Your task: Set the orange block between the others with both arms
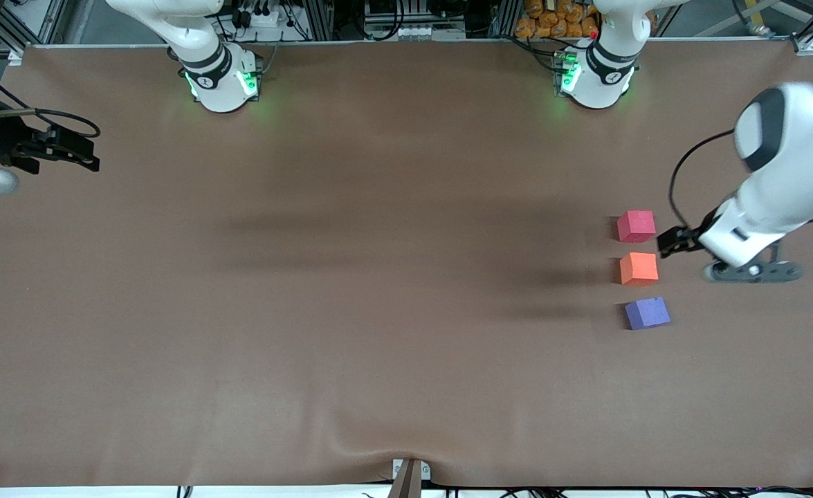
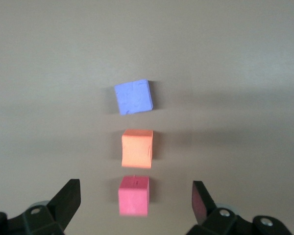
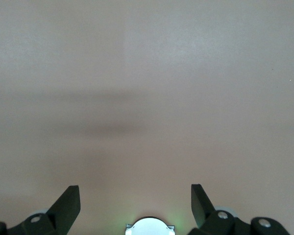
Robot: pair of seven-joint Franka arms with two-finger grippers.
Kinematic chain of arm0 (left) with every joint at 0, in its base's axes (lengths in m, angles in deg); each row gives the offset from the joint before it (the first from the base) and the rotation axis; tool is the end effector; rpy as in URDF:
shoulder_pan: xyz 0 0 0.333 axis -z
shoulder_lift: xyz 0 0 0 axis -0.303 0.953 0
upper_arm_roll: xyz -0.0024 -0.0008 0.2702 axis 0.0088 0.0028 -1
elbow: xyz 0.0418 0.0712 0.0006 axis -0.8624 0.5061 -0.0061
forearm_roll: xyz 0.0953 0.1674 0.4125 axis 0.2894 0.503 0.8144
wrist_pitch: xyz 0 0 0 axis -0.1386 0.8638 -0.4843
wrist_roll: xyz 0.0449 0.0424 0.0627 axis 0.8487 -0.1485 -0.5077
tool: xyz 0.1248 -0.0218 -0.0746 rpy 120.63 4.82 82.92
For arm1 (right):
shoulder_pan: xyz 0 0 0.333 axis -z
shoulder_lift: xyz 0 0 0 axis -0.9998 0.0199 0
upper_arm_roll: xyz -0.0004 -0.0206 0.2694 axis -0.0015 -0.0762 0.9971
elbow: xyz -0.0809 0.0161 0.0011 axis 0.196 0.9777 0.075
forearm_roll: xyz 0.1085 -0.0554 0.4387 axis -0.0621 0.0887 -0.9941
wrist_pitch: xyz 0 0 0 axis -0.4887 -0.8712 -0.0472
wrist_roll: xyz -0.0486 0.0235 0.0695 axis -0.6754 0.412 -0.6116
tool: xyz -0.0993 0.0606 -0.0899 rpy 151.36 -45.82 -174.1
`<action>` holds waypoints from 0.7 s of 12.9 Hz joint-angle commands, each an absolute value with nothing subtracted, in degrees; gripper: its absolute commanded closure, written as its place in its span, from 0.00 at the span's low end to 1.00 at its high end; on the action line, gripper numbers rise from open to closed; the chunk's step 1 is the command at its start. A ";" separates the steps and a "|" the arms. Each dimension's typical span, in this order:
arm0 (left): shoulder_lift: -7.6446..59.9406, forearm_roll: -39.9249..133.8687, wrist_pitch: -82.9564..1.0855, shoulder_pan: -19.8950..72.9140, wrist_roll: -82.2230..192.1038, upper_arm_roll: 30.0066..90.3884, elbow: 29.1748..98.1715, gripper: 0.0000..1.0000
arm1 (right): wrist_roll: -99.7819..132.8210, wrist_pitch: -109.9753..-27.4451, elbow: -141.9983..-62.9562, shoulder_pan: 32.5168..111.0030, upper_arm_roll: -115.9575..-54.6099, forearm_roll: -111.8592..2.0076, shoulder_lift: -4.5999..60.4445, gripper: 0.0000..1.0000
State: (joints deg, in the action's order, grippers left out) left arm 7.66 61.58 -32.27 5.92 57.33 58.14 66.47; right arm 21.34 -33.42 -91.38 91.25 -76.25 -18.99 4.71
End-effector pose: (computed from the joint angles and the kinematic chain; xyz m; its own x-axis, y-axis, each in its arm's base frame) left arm 0.6490 -0.0369 0.3739 0.9993 -0.0363 -0.0129 -0.0370 -0.9976 -0.0591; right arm 0.5954 0.0151 0.5430 0.9901 0.0274 -0.1380 0.0251 -0.9995 -0.0183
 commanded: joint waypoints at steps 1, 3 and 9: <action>8.53 60.80 -20.14 5.77 58.23 58.75 55.14 0.00 | 22.17 -35.69 -92.14 91.67 -76.32 -18.96 4.19 0.00; 8.26 60.88 -15.64 5.77 58.31 59.53 50.90 0.00 | 22.17 -37.46 -92.40 91.76 -76.32 -18.96 4.46 0.00; 0.63 59.48 -10.96 6.90 58.14 59.64 52.02 0.00 | 22.17 -37.99 -92.14 91.76 -76.49 -18.78 4.46 0.00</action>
State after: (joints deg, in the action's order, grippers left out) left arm 2.94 60.79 -11.81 6.14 57.54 60.36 51.34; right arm 21.43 -37.70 -91.91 91.35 -76.68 -18.97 4.81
